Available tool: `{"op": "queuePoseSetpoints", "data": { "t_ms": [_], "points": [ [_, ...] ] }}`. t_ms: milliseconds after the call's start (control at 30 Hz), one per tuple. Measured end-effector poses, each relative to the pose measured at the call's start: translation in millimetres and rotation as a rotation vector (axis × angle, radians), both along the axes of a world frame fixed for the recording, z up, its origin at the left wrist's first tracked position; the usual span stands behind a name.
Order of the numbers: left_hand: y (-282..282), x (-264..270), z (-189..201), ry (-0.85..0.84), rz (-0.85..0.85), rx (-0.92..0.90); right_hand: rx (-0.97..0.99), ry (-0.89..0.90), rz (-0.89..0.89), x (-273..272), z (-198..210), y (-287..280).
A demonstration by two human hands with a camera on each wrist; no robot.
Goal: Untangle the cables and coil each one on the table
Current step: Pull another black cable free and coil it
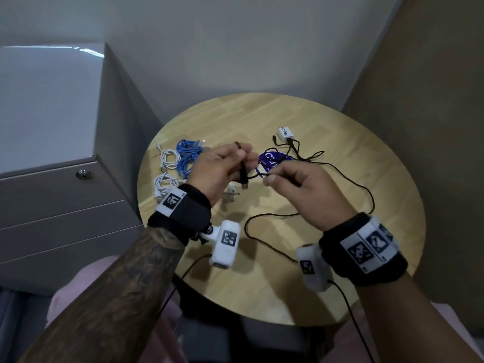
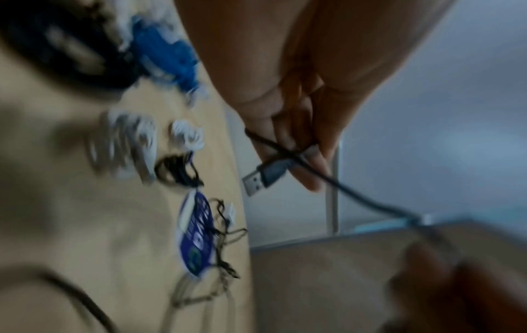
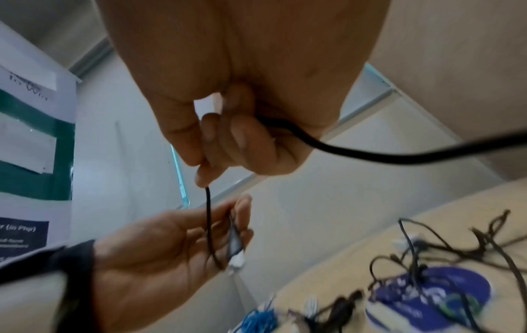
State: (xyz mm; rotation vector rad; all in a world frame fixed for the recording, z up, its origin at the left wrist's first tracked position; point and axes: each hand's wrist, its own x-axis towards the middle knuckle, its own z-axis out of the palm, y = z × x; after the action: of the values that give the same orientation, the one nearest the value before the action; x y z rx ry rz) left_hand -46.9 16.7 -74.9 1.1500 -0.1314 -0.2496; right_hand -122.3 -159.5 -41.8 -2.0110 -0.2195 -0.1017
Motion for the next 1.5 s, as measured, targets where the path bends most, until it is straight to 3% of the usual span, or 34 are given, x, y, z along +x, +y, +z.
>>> {"op": "queuePoseSetpoints", "data": {
  "t_ms": [100,233,333,433,500,600,700,867,933,1033,1100,1167,1267,1367,1433,1500],
  "points": [
    [-12,-12,-1,-0.068,-0.195,0.229,-0.035,-0.116,-0.146,10,3,-13],
    [-25,-25,5,-0.091,-0.381,0.328,-0.073,-0.197,-0.288,19,-5,-25],
    [-28,-28,8,-0.002,-0.457,0.301,-0.103,-0.241,-0.310,23,-14,-27],
    [-23,-26,11,0.089,-0.501,0.099,-0.114,-0.136,-0.294,26,-18,-32],
    [-17,-20,13,0.126,-0.464,-0.119,-0.112,-0.019,-0.194,23,-22,-29],
    [-10,-8,12,0.174,-0.274,-0.350,-0.243,0.095,0.027,13,-37,-7],
    [-6,-3,8,0.209,-0.072,-0.405,-0.302,0.200,0.126,8,-44,11],
    [-6,-3,4,0.236,0.037,-0.460,-0.353,0.264,0.190,4,-30,13],
    [-7,-1,2,0.199,0.091,-0.399,-0.365,0.236,0.200,0,-23,10],
    [-13,-4,-4,-0.065,0.158,0.010,-0.320,0.064,0.121,0,-12,4],
    [-21,-14,-9,-0.256,0.051,0.319,-0.257,-0.035,0.032,2,-3,-3],
    [-27,-23,-11,-0.278,-0.152,0.419,-0.263,-0.137,-0.057,5,2,-13],
    [-31,-30,-5,-0.049,-0.374,0.325,-0.361,-0.236,-0.186,10,1,-30],
    [-29,-33,4,0.135,-0.482,0.104,-0.222,-0.193,-0.213,18,-12,-37],
    [-24,-30,8,0.206,-0.478,-0.108,-0.129,-0.105,-0.196,22,-24,-32],
    [-17,-21,10,0.275,-0.351,-0.323,-0.147,0.025,-0.133,20,-33,-24]
  ]
}}
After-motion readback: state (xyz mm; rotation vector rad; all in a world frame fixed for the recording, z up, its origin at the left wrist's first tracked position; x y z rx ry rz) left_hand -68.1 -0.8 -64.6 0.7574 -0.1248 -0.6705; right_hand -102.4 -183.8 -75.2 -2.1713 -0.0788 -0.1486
